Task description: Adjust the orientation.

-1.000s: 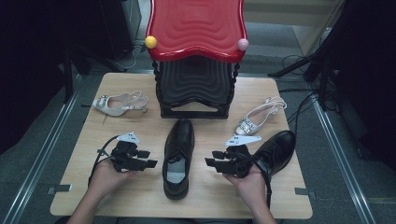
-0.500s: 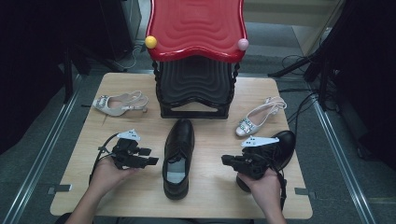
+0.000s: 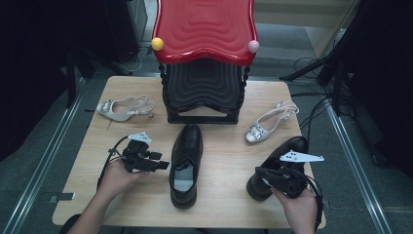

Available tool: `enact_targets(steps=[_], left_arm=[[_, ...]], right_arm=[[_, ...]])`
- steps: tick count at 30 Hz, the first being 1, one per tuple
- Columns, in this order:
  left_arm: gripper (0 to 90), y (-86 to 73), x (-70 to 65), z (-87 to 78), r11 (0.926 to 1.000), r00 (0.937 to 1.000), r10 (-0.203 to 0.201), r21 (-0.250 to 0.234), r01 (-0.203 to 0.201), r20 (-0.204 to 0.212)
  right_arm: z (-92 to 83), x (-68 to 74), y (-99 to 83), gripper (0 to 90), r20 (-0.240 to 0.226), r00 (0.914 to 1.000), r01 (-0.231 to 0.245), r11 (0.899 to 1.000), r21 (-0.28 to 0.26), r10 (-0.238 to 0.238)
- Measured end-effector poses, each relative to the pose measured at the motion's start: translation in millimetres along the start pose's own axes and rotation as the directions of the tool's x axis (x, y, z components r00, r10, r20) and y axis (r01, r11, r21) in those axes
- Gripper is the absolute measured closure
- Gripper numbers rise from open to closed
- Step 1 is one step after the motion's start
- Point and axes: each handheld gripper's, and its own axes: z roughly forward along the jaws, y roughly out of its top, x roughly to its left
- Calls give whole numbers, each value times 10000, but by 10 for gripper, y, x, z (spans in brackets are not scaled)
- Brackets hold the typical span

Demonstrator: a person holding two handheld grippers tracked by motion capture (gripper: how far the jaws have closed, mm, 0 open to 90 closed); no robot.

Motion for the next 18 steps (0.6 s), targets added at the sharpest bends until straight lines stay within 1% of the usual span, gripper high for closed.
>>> enact_targets(steps=[1, 2, 3, 4, 5, 6, 8, 10, 11, 12, 13, 14, 15, 18], left_arm=[[429, 5, 4, 4, 10000, 10000, 0, -7, 0, 42], [429, 9, 8, 8, 10000, 10000, 19, 15, -19, 74], [429, 9, 7, 11, 10000, 10000, 26, 18, -26, 66], [429, 9, 8, 14, 10000, 10000, 43, 50, -43, 59], [429, 9, 8, 20, 10000, 10000, 41, 79, -41, 22], [429, 9, 8, 20, 10000, 10000, 41, 79, -41, 22], [429, 10, 6, 22, 9999, 10000, 61, 105, -61, 1], [429, 7, 0, 22, 9999, 10000, 86, 108, -85, -29], [429, 7, 0, 22, 9999, 10000, 86, 108, -85, -29], [429, 7, -1, 20, 9999, 10000, 85, 133, -84, -44], [429, 5, 1, 19, 9999, 10000, 78, 151, -77, -56], [428, 5, 1, 19, 9999, 10000, 78, 151, -77, -56], [428, 3, 0, 20, 9998, 9999, 64, 165, -63, -84], [429, -2, -2, 21, 9998, 9999, 67, 190, -65, -101]], right_arm=[[-26, -13, -8, 900, -31, 9999, -97, 9999, -25, 97], [-57, -34, -22, 900, 68, 9999, -151, 9998, -91, 152], [-104, -79, -56, 900, 479, 9986, -201, 9998, -13, 202], [-104, -79, -56, 900, 479, 9986, -201, 9998, -13, 202], [-111, -119, -81, 900, 683, 9973, -266, 9996, 110, 258], [-111, -119, -81, 900, 683, 9973, -266, 9996, 110, 258], [-63, -140, -84, 900, 769, 9968, -244, 9990, 364, 215], [41, -126, -70, 900, 906, 9959, -82, 9951, 989, -8], [41, -126, -70, 900, 906, 9959, -82, 9951, 989, -8], [80, -110, -66, 900, 921, 9957, -9, 9927, 1208, -103], [145, -73, -57, 900, 1021, 9942, 164, 9870, 1598, -331], [145, -73, -57, 900, 1021, 9942, 164, 9870, 1598, -331], [172, -59, -56, 900, 1039, 9937, 229, 9843, 1749, -415], [201, -49, -50, 900, 997, 9944, 166, 9835, 1799, -350]])
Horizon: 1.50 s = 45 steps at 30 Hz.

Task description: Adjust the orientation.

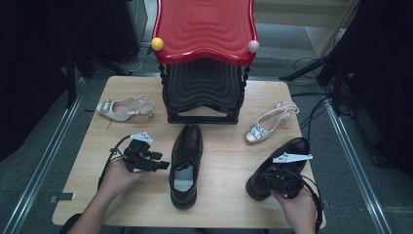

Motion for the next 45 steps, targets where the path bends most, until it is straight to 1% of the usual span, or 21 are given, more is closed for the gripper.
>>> enact_targets(steps=[5, 10, 13, 18, 22, 25, 27, 28, 30, 32, 35, 36, 37, 38, 39, 40, 41, 42, 43, 44, 45], left_arm=[[428, -20, 4, -15, 10000, 10000, -11, -20, 11, -30], [428, -41, 12, -36, 10000, 9999, -91, -18, 91, -76], [428, -55, 15, -42, 9999, 9999, -140, -62, 140, -90], [428, -73, 21, -59, 9999, 9998, -155, -68, 154, -122], [428, -90, 24, -68, 9998, 9997, -204, -76, 203, -129], [428, -99, 27, -70, 9997, 9997, -221, -75, 220, -121], [428, -100, 25, -70, 9998, 9997, -211, -51, 210, -151], [428, -100, 25, -69, 9998, 9997, -210, -48, 209, -153], [428, -99, 25, -68, 9998, 9997, -202, -49, 202, -145], [428, -99, 27, -68, 9998, 9997, -204, -61, 203, -144], [428, -100, 30, -74, 9996, 9996, -235, -154, 233, -149], [428, -100, 30, -74, 9996, 9996, -235, -154, 233, -149], [428, -99, 28, -75, 9996, 9996, -231, -181, 229, -145], [428, -97, 28, -75, 9996, 9997, -197, -188, 194, -156], [428, -94, 25, -74, 9996, 9998, -164, -225, 161, -140], [428, -94, 25, -74, 9996, 9998, -164, -225, 161, -140], [428, -92, 26, -71, 9996, 9998, -143, -246, 140, -137], [428, -87, 30, -63, 9995, 9998, -139, -302, 134, -152], [427, -87, 30, -63, 9995, 9998, -139, -302, 134, -152], [426, -84, 33, -57, 9994, 9997, -149, -317, 143, -172], [426, -72, 50, -37, 9996, 9997, -156, -240, 152, -184]], right_arm=[[43, 18, 27, 900, -334, 9994, -45, 10000, 21, 46], [119, 99, 73, 900, -773, 9968, 187, 9998, 50, -183], [195, 206, 109, 900, -1225, 9916, 433, 9990, 137, -413], [293, 372, 167, 900, -1491, 9853, 880, 9958, 263, -832], [345, 451, 193, 900, -1615, 9826, 973, 9948, 295, -913], [398, 532, 211, 900, -1860, 9769, 1134, 9930, 331, -1054], [440, 591, 220, 900, -2292, 9670, 1230, 9917, 365, -1115], [476, 662, 228, 900, -2381, 9616, 1485, 9884, 329, -1365], [481, 709, 238, 900, -2143, 9627, 1751, 9841, 287, -1651], [473, 711, 242, 900, -2119, 9621, 1822, 9828, 299, -1719], [307, 674, 221, 900, -2055, 9630, 1742, 9845, -199, -1746], [307, 674, 221, 900, -2055, 9630, 1742, 9845, -199, -1746], [171, 634, 206, 900, -1985, 9651, 1608, 9847, -666, -1710], [171, 634, 206, 900, -1985, 9651, 1608, 9847, -666, -1710], [42, 575, 190, 900, -1826, 9693, 1460, 9830, -1115, -1647], [42, 575, 190, 900, -1826, 9693, 1460, 9830, -1115, -1647], [-85, 502, 172, 900, -1454, 9775, 1322, 9813, -1400, -1525], [-142, 458, 160, 900, -1227, 9823, 1230, 9812, -1487, -1417], [-142, 458, 160, 900, -1227, 9823, 1230, 9812, -1487, -1417], [-238, 345, 124, 900, -884, 9896, 974, 9805, -1707, -1137], [-278, 287, 103, 900, -769, 9929, 759, 9812, -1772, -906]])
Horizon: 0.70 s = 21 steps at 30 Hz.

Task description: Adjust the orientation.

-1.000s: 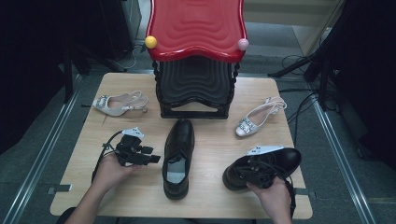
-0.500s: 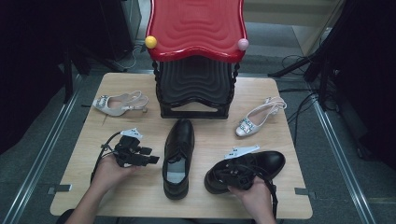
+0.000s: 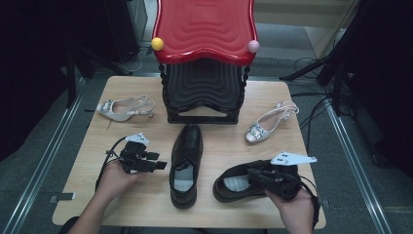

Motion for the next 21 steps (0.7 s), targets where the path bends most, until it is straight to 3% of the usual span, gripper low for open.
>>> enact_targets(steps=[3, 4, 7, 9, 14, 15, 17, 18, 21], left_arm=[[426, 23, 7, 19, 10000, 10000, 28, 85, -28, -16], [426, 35, 10, 25, 9999, 10000, 43, 104, -44, 10], [426, 54, 12, 41, 10000, 10000, 36, 90, -37, 49], [425, 66, 18, 48, 9999, 9999, 47, 103, -48, 93], [425, 85, 13, 68, 9999, 9998, 111, 123, -113, 172], [425, 87, 10, 70, 9999, 9998, 119, 109, -121, 177], [425, 89, 6, 71, 9998, 9997, 156, 113, -158, 178], [425, 89, 6, 71, 9998, 9997, 162, 113, -164, 175], [425, 88, 1, 66, 9998, 9998, 180, 104, -181, 120]], right_arm=[[-64, -96, -45, 900, 374, 9990, -245, 9997, -72, 247], [-96, -190, -100, 900, 700, 9964, -485, 9988, -43, 487], [-105, -255, -145, 900, 881, 9936, -713, 9974, -34, 713], [-115, -360, -234, 900, 1433, 9860, -868, 9962, 28, 855], [-210, -619, -382, 900, 2152, 9643, -1592, 9872, 36, 1547], [-210, -619, -382, 900, 2152, 9643, -1592, 9872, 36, 1547], [-231, -795, -462, 900, 2300, 9536, -1965, 9804, -145, 1945], [-219, -833, -475, 900, 2278, 9530, -2013, 9794, -173, 1999], [-157, -919, -491, 900, 2481, 9483, -2082, 9780, 156, 1979]])
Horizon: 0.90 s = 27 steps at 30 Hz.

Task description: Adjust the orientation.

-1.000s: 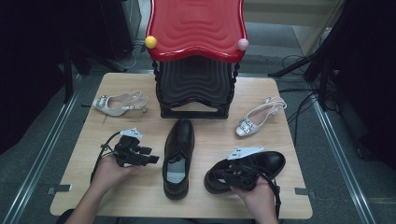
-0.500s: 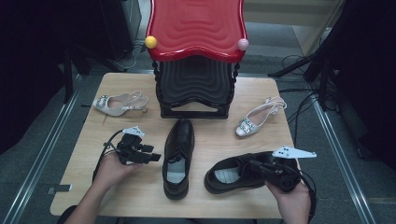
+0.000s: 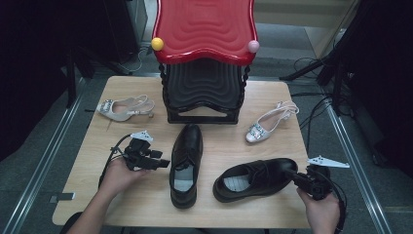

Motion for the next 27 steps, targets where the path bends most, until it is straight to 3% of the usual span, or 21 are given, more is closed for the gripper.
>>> enact_targets(steps=[3, 7, 27], left_arm=[[425, -8, -5, -9, 10000, 10000, 27, -37, -27, -48], [425, -30, -16, -20, 10000, 9999, 32, -18, -32, -149], [422, -166, -12, -100, 9998, 9992, -199, -57, 198, -346]], right_arm=[[20, -36, 25, 900, -249, 9996, -152, 9997, -171, 147], [106, 22, 77, 900, -401, 9992, 11, 9999, -147, -17], [334, 0, 283, 900, -588, 9983, -80, 9995, -318, 61]])
